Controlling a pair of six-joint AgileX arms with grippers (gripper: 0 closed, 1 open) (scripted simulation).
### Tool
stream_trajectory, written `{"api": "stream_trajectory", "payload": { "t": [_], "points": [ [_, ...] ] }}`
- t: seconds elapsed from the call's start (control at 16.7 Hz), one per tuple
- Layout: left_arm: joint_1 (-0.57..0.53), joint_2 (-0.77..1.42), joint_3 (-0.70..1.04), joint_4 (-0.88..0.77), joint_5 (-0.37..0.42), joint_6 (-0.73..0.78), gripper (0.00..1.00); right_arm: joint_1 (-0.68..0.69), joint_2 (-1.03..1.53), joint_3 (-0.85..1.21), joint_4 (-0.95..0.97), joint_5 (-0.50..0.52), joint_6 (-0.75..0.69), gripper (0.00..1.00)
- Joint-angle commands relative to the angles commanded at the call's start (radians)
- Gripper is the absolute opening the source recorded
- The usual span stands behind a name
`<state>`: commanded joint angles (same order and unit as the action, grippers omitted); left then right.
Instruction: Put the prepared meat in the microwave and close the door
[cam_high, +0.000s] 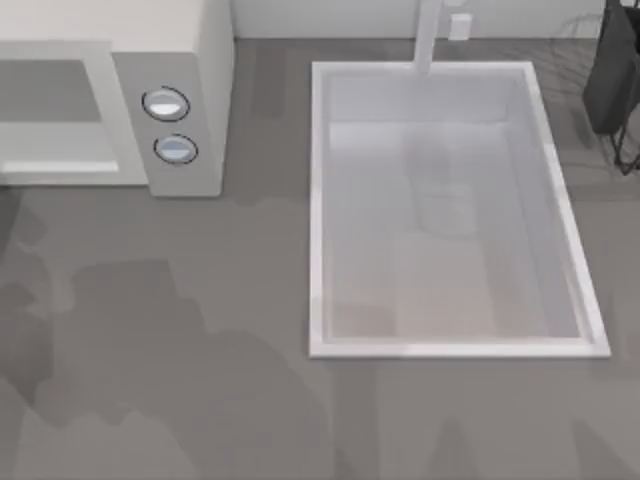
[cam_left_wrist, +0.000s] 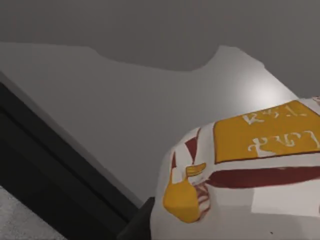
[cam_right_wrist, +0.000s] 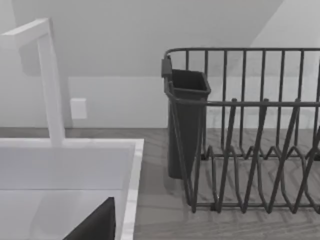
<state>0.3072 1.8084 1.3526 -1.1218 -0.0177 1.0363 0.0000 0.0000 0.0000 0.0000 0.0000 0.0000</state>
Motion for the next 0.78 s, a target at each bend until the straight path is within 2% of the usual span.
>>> {"api": "stream_trajectory", "payload": {
  "t": [0.48,0.78],
  "points": [
    [-0.006,0.007,0.044,-0.042,0.003,-0.021,0.00,0.000,0.000,0.000,0.000,0.000,0.000,1.00],
    [-0.008,0.069,0.043,0.111,-0.001,-0.068,0.00,0.000,0.000,0.000,0.000,0.000,0.000,1.00]
  ]
}}
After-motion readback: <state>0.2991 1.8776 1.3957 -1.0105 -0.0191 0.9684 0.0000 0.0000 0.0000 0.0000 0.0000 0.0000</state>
